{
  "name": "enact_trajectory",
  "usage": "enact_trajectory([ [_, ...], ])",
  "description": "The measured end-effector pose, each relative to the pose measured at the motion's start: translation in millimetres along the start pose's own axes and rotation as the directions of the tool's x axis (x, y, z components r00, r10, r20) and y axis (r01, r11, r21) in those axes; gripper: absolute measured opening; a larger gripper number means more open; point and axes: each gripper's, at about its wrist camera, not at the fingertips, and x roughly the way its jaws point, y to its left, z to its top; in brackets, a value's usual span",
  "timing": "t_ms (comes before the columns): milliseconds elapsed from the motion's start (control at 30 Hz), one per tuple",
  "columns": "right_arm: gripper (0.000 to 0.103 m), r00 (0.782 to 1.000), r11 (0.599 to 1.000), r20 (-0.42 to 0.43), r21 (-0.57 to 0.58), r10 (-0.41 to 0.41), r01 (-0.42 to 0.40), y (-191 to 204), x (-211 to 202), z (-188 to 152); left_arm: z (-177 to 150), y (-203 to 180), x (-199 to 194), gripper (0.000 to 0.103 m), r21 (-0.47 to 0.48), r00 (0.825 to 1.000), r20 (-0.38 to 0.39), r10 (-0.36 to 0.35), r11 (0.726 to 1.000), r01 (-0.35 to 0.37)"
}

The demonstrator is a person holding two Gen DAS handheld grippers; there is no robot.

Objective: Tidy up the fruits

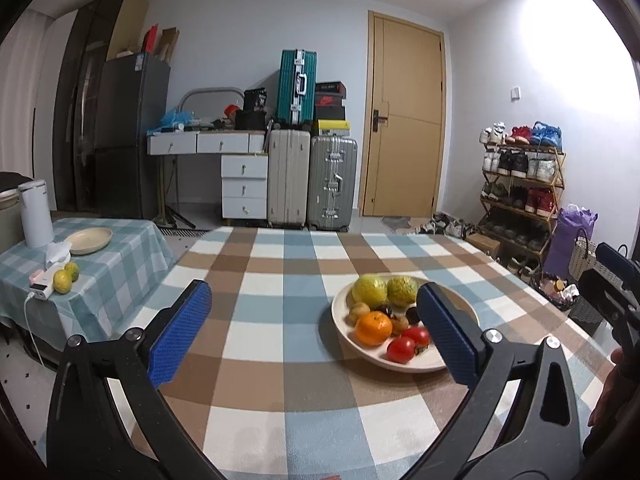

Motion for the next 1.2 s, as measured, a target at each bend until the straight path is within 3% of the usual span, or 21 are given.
enact_trajectory([
  [533, 0.103, 0.996, 0.999, -0.092, 0.037, 0.023, -0.02, -10, 28, -23, -22, -6, 30, 0.102, 0.024, 0.999, -0.044, 0.007, 1.0, -0.006],
  [733, 0.103, 0.979, 0.998, -0.196, 0.044, 0.06, -0.052, -9, 50, -28, -23, -14, 28, 0.102, 0.07, 1.0, -0.03, 0.001, 0.998, 0.001],
  [833, 0.103, 0.978, 0.995, -0.184, 0.025, 0.097, -0.094, -4, 49, -29, -23, -14, 28, 0.102, 0.066, 1.0, -0.031, -0.004, 0.998, 0.006],
  [1200, 0.103, 0.981, 0.997, -0.179, 0.027, 0.074, -0.07, -6, 50, -30, -23, -13, 29, 0.102, 0.064, 1.0, -0.03, 0.004, 0.998, -0.002],
])
